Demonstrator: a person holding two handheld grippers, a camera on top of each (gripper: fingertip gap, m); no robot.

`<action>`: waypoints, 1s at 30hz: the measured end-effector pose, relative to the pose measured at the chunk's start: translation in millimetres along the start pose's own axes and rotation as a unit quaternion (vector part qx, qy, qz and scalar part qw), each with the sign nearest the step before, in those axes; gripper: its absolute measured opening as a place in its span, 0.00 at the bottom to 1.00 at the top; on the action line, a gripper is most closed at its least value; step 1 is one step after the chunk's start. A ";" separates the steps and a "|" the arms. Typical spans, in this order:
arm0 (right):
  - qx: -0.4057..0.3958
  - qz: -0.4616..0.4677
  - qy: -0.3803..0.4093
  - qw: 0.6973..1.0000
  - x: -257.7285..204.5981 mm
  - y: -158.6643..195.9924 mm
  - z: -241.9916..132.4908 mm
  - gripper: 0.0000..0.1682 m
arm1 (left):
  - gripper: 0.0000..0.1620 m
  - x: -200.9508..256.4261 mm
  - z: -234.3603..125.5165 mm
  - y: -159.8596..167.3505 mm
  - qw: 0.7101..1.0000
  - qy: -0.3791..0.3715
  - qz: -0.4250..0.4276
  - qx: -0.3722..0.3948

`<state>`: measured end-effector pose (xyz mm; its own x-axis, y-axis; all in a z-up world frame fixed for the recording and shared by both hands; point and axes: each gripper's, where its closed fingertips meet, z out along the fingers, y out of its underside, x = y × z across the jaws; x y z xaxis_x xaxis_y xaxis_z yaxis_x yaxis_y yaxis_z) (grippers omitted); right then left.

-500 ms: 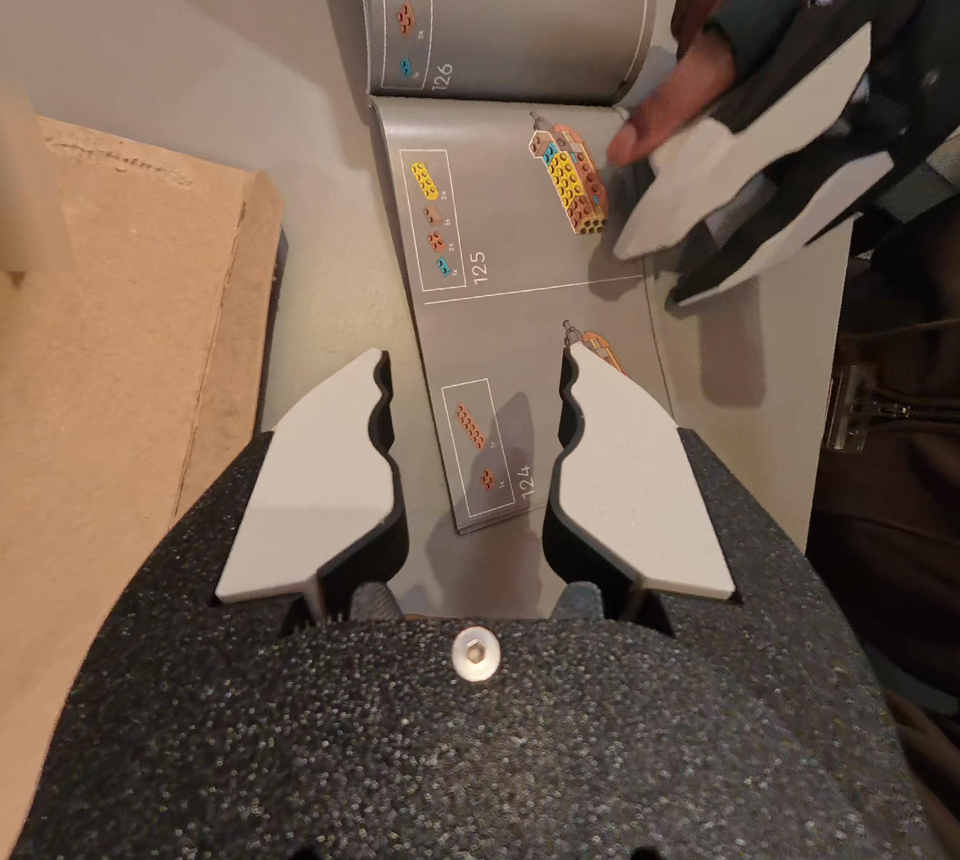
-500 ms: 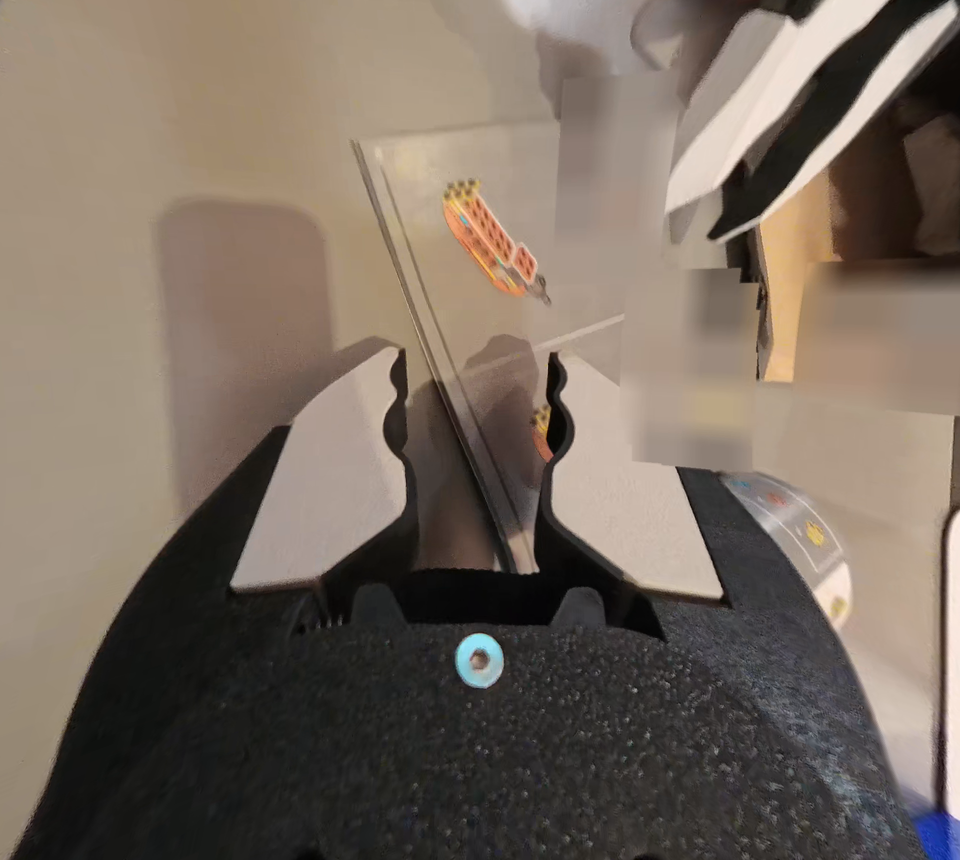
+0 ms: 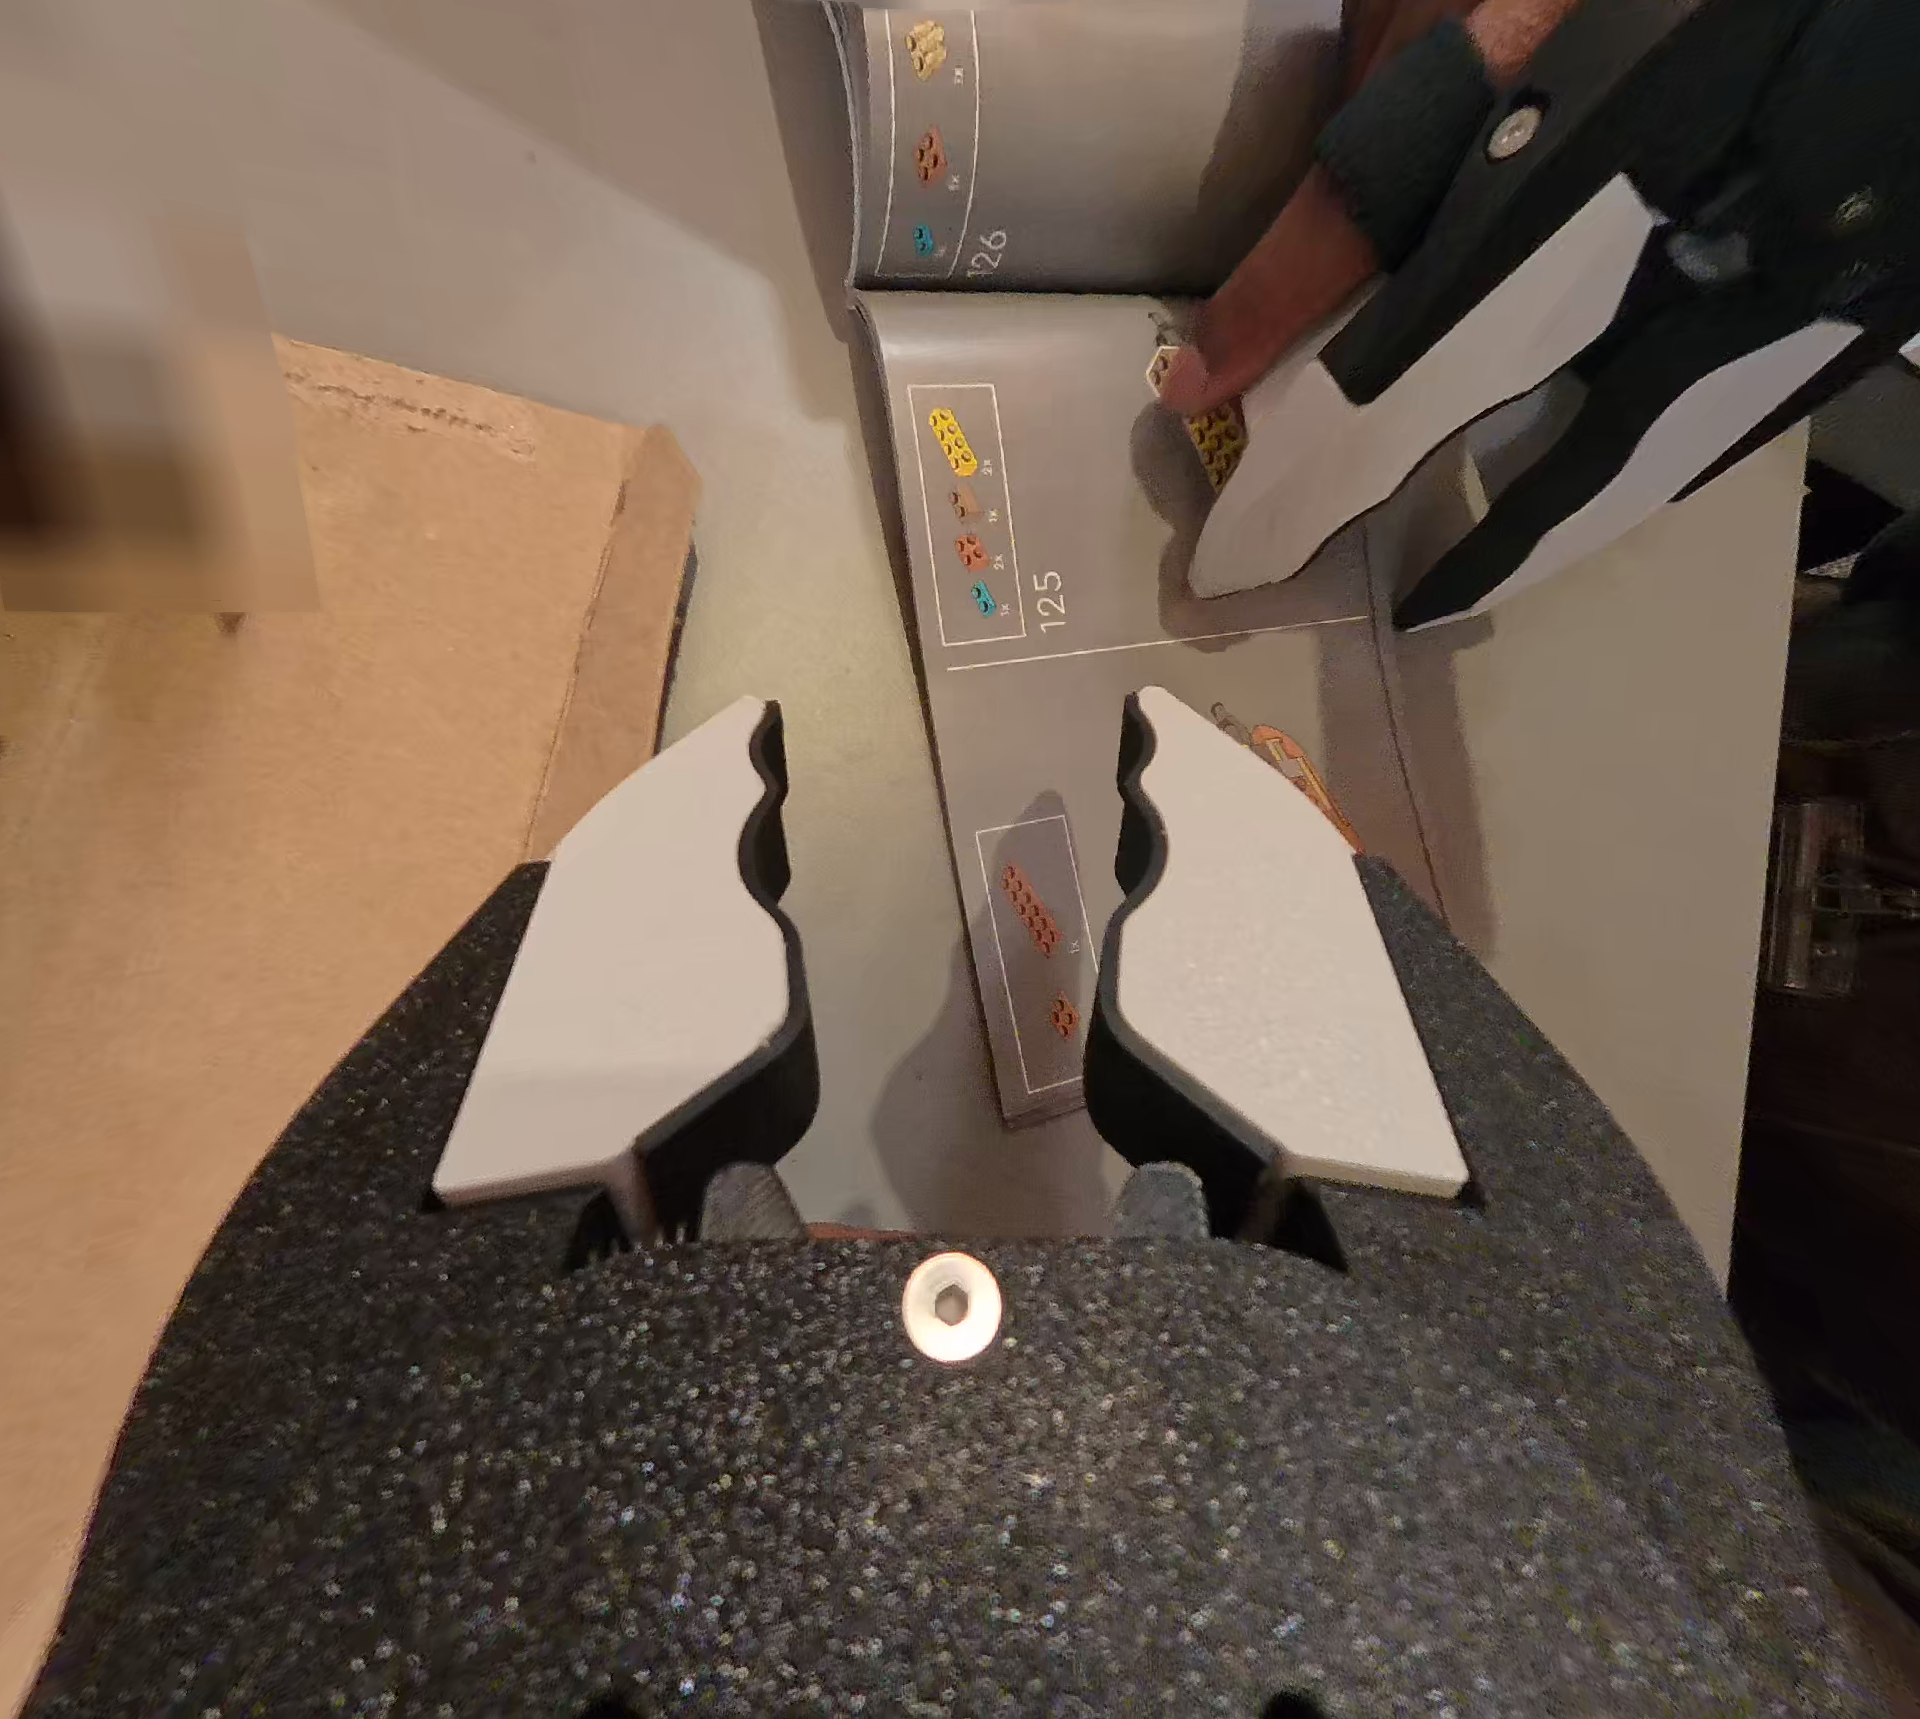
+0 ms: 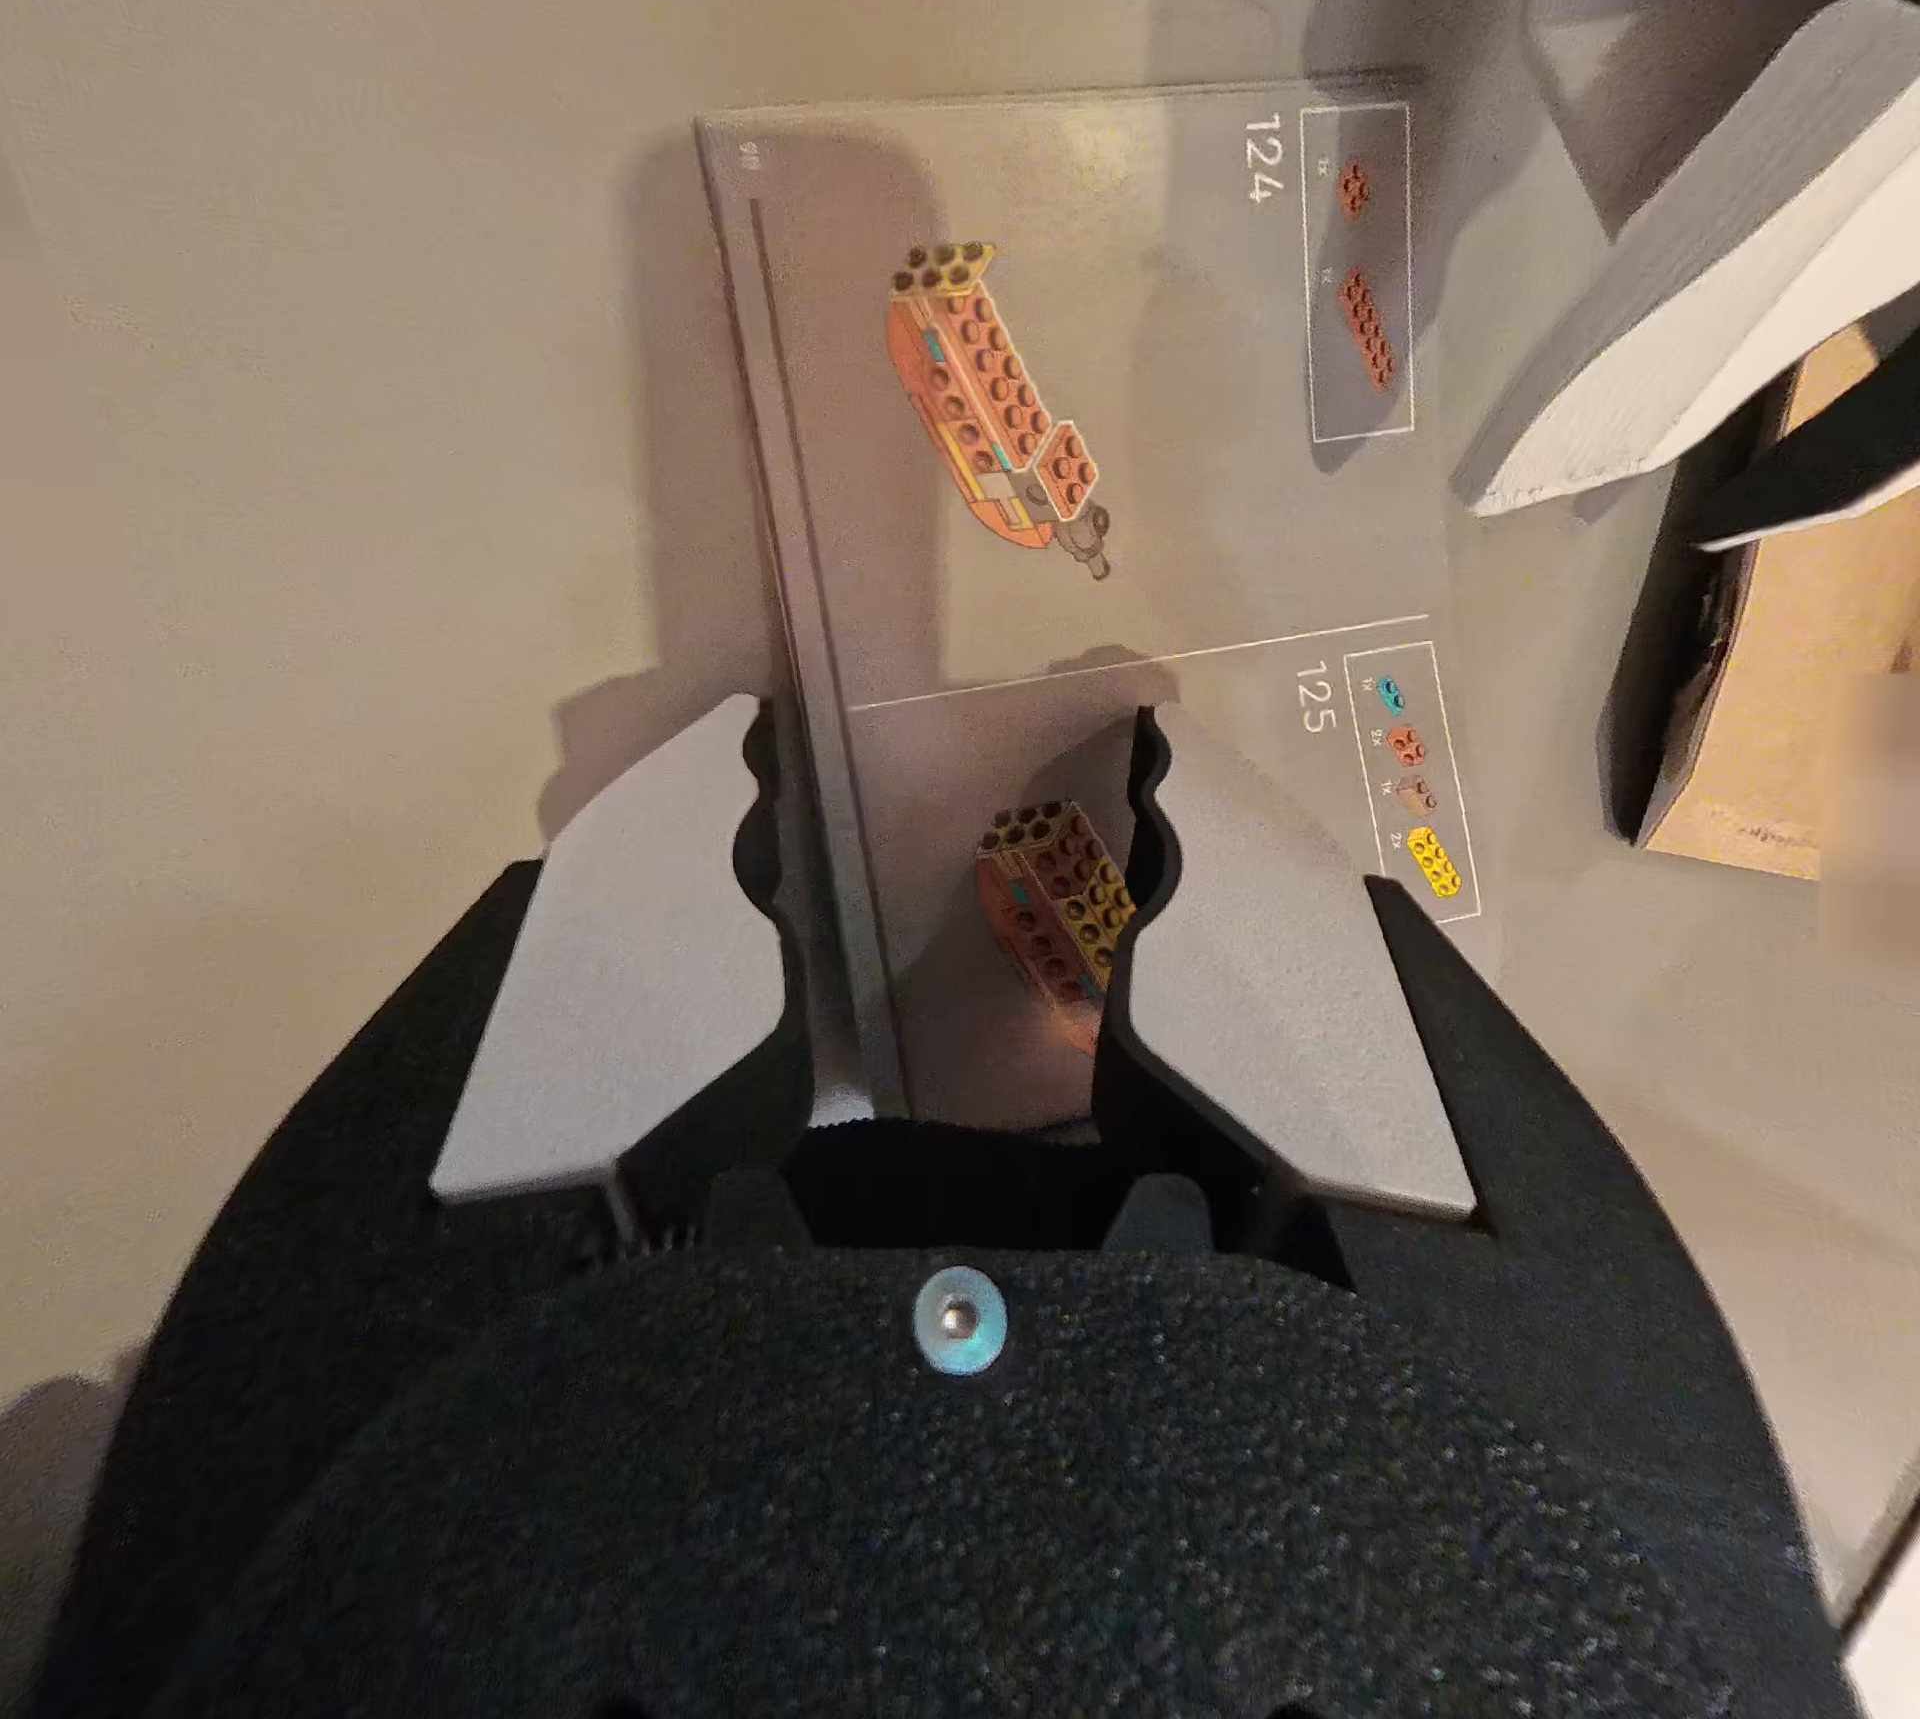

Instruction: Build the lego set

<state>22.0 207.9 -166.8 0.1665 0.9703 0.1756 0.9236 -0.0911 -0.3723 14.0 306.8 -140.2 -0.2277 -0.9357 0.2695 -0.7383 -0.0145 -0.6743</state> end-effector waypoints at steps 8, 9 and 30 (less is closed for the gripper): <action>0.027 0.028 -0.001 0.999 5.7 0.1 -3.3 0.38 | 0.38 0.9 1.4 1.9 1.000 0.002 0.002 -0.005; 0.031 0.031 0.000 0.999 6.4 -0.5 -4.3 0.37 | 0.38 0.4 1.1 2.0 1.000 0.001 0.002 -0.005; 0.060 0.070 -0.002 0.996 11.5 1.8 -12.4 0.34 | 0.38 -3.9 -5.6 0.2 1.000 -0.005 -0.002 0.008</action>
<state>29.9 216.2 -154.2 0.2886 0.9510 0.1109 0.8435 -0.1977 -0.4994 11.2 312.4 -137.6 -0.2175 -0.9394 0.2651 -0.7287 -0.0244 -0.6844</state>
